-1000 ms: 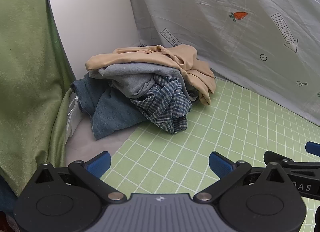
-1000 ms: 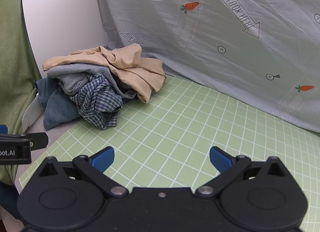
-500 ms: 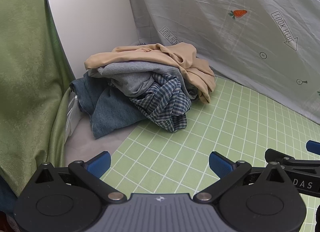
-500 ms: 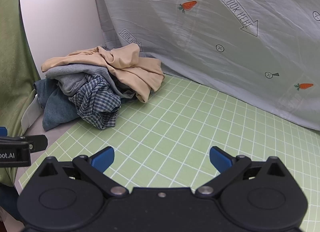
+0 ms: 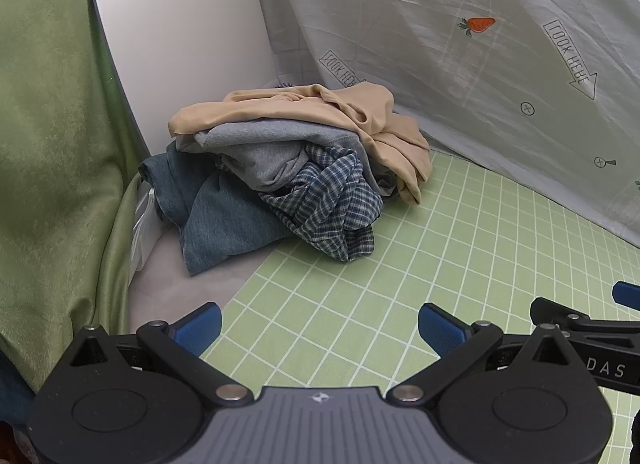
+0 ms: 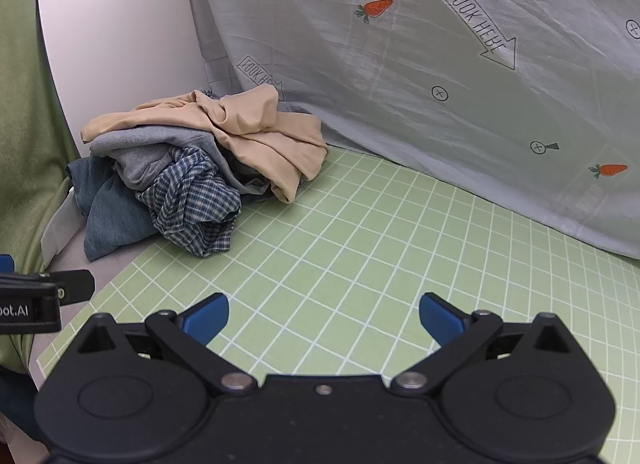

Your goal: Fold clothes

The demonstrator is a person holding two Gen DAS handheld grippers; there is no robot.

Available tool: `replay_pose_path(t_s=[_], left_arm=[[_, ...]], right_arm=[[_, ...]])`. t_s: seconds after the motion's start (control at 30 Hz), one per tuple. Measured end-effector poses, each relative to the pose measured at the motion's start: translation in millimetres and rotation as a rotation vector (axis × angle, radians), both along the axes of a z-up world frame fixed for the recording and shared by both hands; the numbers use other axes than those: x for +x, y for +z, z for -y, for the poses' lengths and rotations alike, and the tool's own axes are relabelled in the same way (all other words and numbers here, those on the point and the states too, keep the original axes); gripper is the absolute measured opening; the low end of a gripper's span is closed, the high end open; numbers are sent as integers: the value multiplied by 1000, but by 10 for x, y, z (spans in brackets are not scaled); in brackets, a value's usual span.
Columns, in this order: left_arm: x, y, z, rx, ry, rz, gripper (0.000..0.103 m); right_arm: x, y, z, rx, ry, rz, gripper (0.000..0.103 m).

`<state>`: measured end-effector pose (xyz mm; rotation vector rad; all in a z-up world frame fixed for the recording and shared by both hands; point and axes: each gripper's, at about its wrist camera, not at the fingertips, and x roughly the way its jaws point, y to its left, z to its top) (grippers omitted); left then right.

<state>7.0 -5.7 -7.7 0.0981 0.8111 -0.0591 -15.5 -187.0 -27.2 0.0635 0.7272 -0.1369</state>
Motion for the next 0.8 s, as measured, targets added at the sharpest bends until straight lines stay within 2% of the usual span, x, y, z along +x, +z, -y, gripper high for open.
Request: replay_pose_path(t_s=[0.2,0.43,0.63,0.67,0.8], left_arm=[[88,22,7,1,6,-15,103],[439,223,-31,-23,26,-17,103],[1036,420,-111,-42,31,24,103],[1167,438,-142,-50,37,27,103],[1714,458,-284,-84,69,33,102]], right_arm=[[144,51,-15,-6,10,2,103],[465,225,30,-4,-13,33,102],[1050,404,80,-6,-28,87,101],[1180,424,95,-4,-34,94,98],[1717,447,149,19,-45,118,96]])
